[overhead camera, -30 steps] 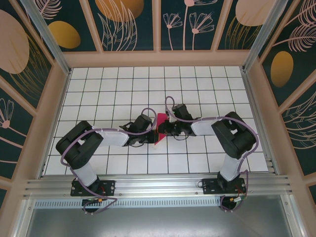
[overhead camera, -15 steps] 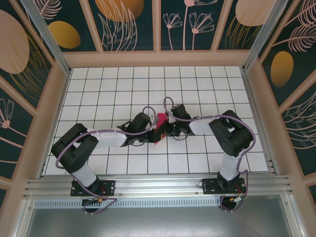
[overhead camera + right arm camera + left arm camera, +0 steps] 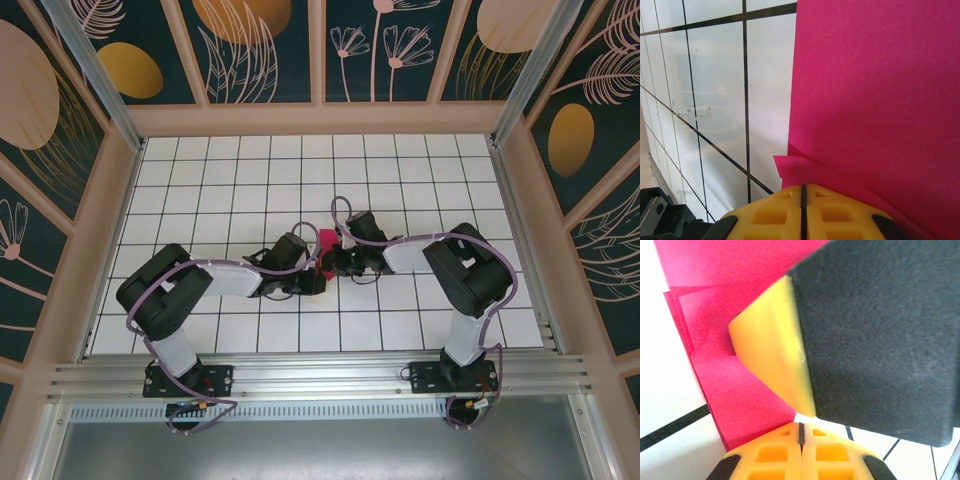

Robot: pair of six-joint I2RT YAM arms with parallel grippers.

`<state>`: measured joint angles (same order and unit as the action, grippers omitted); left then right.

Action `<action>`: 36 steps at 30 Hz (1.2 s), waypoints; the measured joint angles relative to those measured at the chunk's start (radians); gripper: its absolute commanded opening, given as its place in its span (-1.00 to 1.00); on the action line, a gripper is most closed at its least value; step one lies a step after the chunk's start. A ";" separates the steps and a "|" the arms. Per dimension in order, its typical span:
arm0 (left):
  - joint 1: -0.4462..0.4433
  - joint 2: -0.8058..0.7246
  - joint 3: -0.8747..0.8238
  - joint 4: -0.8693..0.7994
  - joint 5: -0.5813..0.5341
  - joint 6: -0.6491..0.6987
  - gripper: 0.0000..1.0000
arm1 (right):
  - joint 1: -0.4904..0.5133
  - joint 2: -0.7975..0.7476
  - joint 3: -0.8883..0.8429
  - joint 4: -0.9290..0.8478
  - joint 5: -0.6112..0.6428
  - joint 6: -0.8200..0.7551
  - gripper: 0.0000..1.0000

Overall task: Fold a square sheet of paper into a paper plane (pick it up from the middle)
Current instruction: Third fold the triangle at the center of the table.

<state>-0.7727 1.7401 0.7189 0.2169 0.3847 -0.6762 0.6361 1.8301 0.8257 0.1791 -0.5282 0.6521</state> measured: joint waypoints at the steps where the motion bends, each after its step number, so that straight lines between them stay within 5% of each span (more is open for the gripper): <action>1: 0.000 0.000 0.000 0.000 -0.003 -0.002 -0.94 | 0.000 0.001 0.000 0.000 0.000 0.000 -0.77; 21: 0.061 -0.003 -0.106 0.169 0.130 -0.108 -1.00 | -0.001 0.003 -0.001 0.004 -0.005 -0.018 -0.77; 36: 0.061 -0.109 -0.200 0.132 0.100 -0.146 -1.00 | -0.002 0.003 -0.002 0.006 -0.008 -0.019 -0.77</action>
<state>-0.7113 1.6314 0.5194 0.3489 0.4850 -0.8227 0.6346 1.8336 0.8238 0.1852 -0.5365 0.6334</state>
